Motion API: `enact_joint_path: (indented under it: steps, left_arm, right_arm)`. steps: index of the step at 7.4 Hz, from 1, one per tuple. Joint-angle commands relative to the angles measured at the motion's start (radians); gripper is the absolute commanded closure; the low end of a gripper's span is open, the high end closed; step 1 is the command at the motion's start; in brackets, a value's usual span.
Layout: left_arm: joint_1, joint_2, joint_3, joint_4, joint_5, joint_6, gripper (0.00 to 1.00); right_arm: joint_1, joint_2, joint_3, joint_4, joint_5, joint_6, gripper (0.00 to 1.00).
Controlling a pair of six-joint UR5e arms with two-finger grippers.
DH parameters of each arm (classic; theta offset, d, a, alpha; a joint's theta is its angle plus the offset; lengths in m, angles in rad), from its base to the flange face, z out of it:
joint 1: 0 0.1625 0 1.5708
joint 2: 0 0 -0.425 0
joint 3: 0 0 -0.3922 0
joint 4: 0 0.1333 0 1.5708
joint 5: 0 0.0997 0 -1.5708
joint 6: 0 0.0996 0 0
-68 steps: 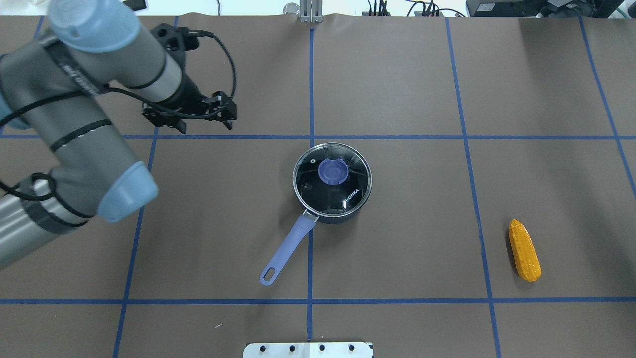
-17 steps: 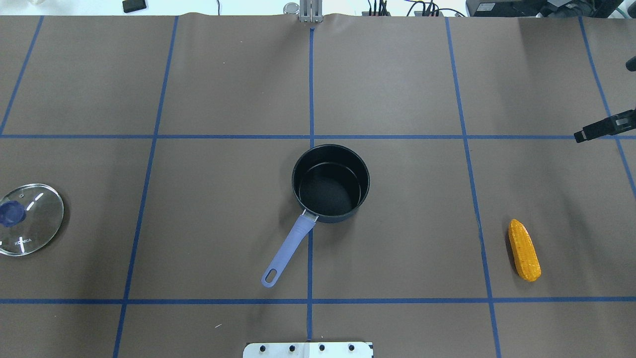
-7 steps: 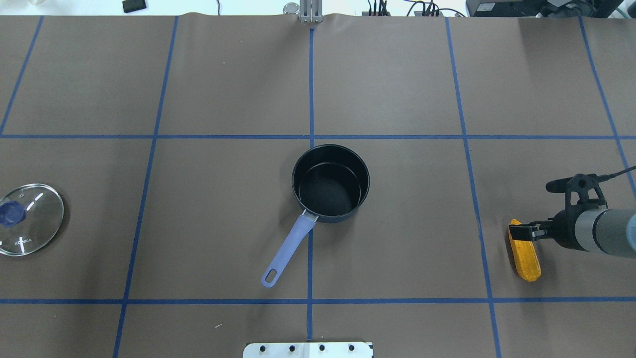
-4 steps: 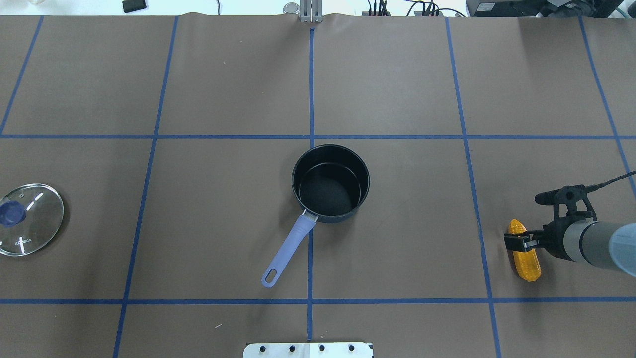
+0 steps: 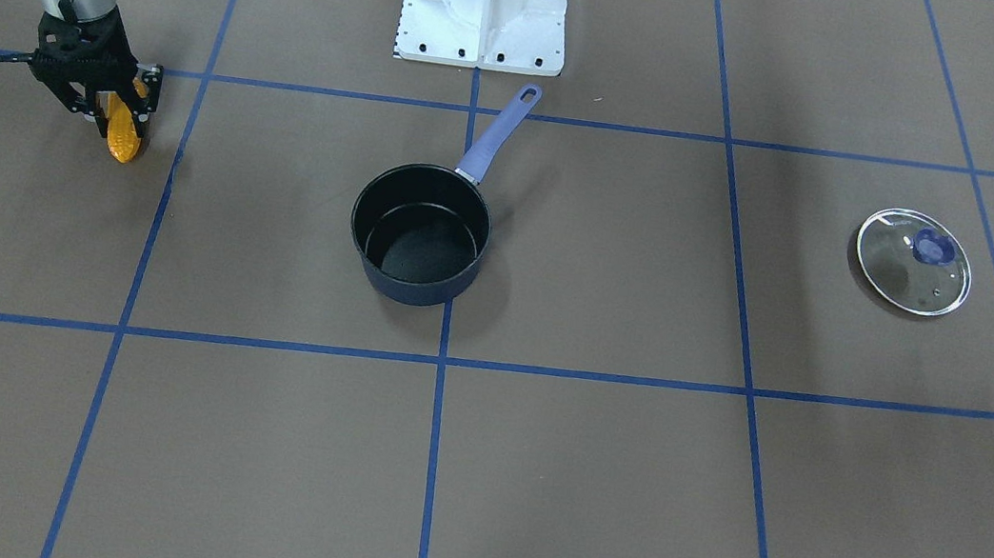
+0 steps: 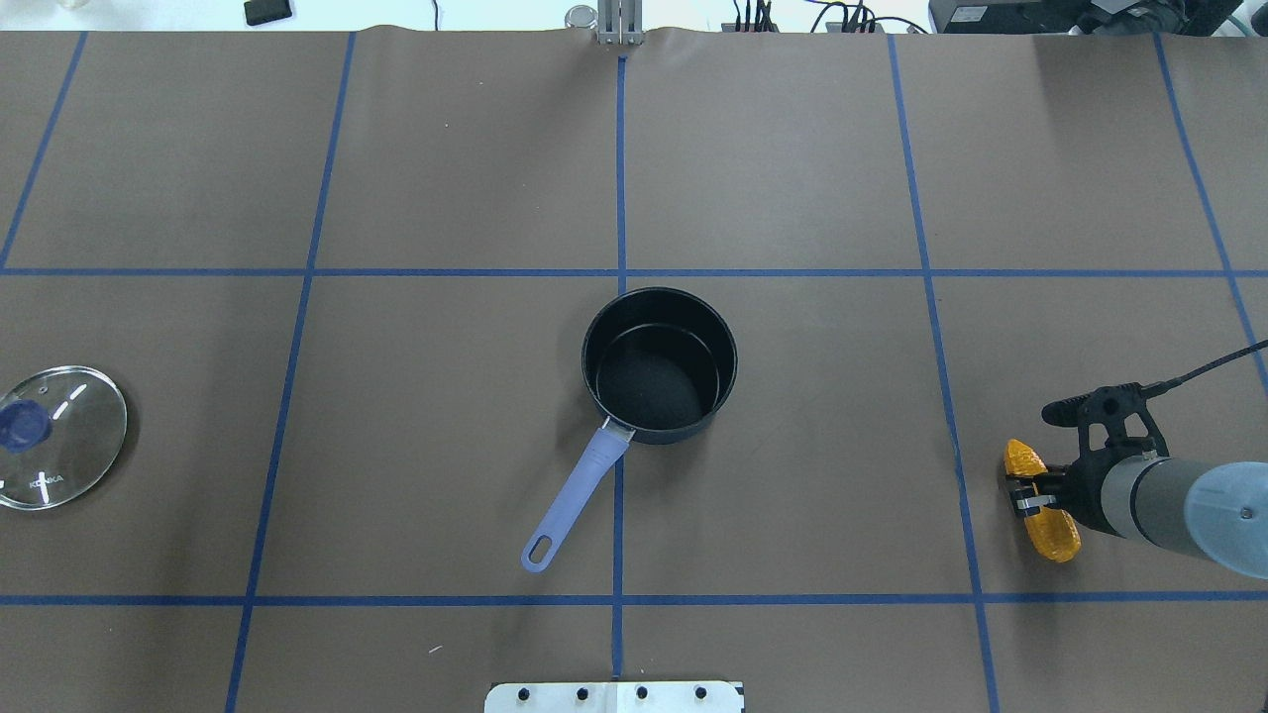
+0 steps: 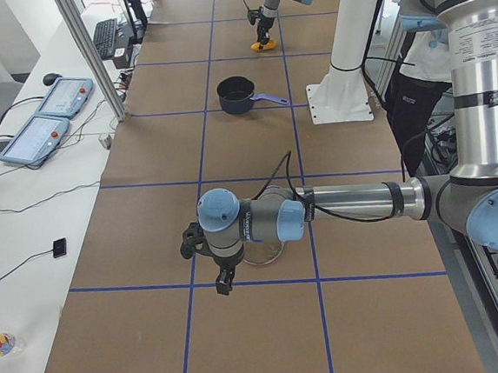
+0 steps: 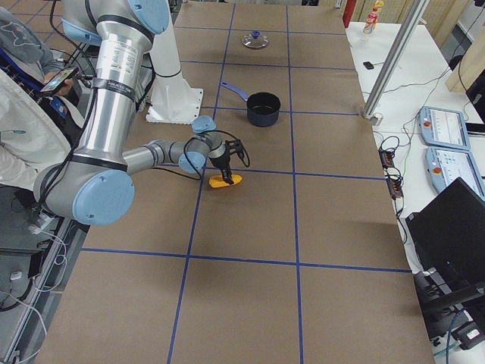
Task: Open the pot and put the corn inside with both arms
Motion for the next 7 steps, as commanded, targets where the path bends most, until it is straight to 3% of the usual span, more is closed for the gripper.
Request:
enact_joint_path:
  steps: [1, 3, 5, 7]
  left_arm:
    - [0.0, 0.0, -0.001, 0.0, 0.0, 0.0, 0.01]
    - [0.002, 0.002, 0.0, 0.002, 0.0, 0.0, 0.01]
    - [0.002, 0.012, 0.0, 0.0, 0.002, 0.0, 0.01]
    - [0.005, 0.012, 0.002, 0.0, 0.002, 0.0, 0.01]
  right_arm:
    - [0.003, 0.008, 0.015, -0.016, 0.004, -0.001, 1.0]
    - [0.063, 0.116, 0.01, -0.05, 0.059, -0.003, 1.0]
    - [0.101, 0.442, -0.019, -0.367, 0.068, -0.001, 1.0]
    - [0.123, 0.728, -0.103, -0.565, 0.068, 0.002, 1.0]
